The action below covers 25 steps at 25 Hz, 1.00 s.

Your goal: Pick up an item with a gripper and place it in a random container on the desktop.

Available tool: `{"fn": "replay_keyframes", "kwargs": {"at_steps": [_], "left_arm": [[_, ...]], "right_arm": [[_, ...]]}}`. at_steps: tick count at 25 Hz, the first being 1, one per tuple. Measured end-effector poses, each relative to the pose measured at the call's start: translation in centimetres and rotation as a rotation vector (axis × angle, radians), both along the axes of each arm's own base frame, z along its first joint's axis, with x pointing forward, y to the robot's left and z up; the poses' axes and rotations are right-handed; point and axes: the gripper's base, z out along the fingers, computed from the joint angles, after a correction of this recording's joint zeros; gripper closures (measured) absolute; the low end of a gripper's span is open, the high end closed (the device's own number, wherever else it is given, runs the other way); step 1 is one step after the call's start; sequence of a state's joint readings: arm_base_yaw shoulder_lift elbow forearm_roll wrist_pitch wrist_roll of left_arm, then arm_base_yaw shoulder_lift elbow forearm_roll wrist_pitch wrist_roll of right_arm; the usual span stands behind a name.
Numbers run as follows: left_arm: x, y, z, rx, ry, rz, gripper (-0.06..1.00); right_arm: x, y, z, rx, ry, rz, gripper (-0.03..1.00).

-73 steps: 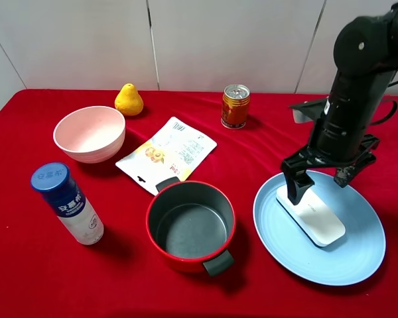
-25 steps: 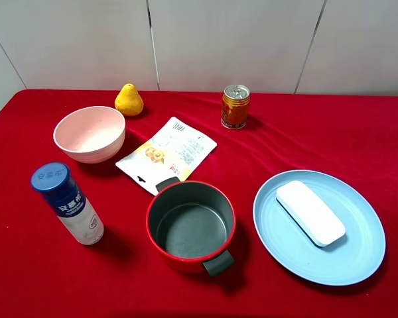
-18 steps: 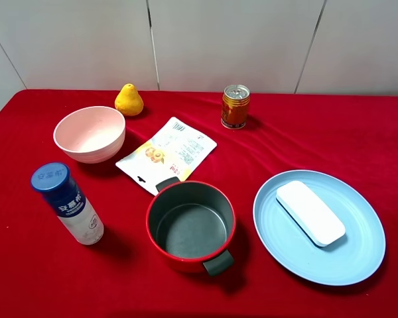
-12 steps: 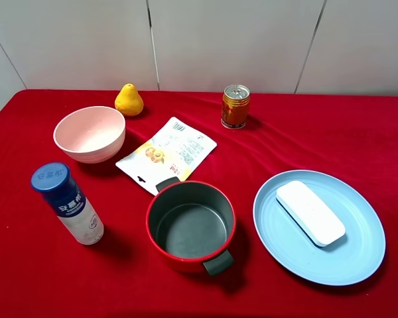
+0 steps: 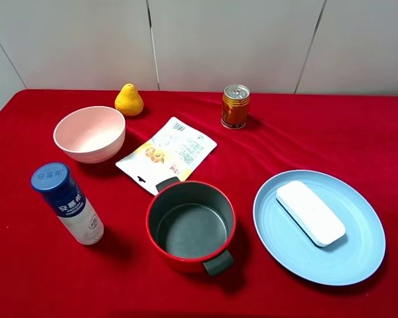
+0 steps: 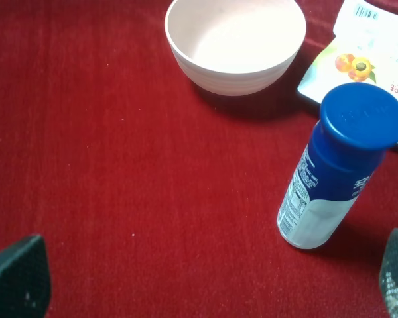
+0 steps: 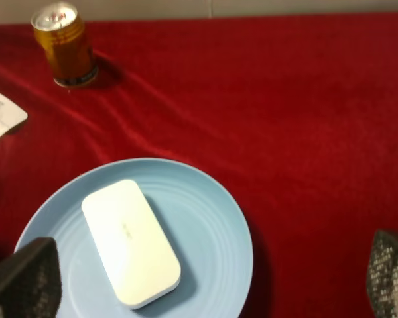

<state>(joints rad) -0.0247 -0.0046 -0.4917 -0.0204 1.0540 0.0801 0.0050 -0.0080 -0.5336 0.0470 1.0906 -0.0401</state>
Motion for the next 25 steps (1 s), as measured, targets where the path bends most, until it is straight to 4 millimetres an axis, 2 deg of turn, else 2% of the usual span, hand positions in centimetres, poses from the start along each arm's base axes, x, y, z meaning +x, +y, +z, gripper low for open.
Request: {"fn": "replay_keyframes", "kwargs": {"at_steps": [7, 25], "left_arm": [[0.00, 0.00, 0.00, 0.000, 0.000, 0.000, -0.05], [0.00, 0.00, 0.00, 0.000, 0.000, 0.000, -0.05]], "right_arm": [[0.64, -0.38, -0.48, -0.038, -0.021, -0.028, 0.28], [0.66, -0.38, -0.49, -0.038, -0.022, -0.028, 0.28]]}}
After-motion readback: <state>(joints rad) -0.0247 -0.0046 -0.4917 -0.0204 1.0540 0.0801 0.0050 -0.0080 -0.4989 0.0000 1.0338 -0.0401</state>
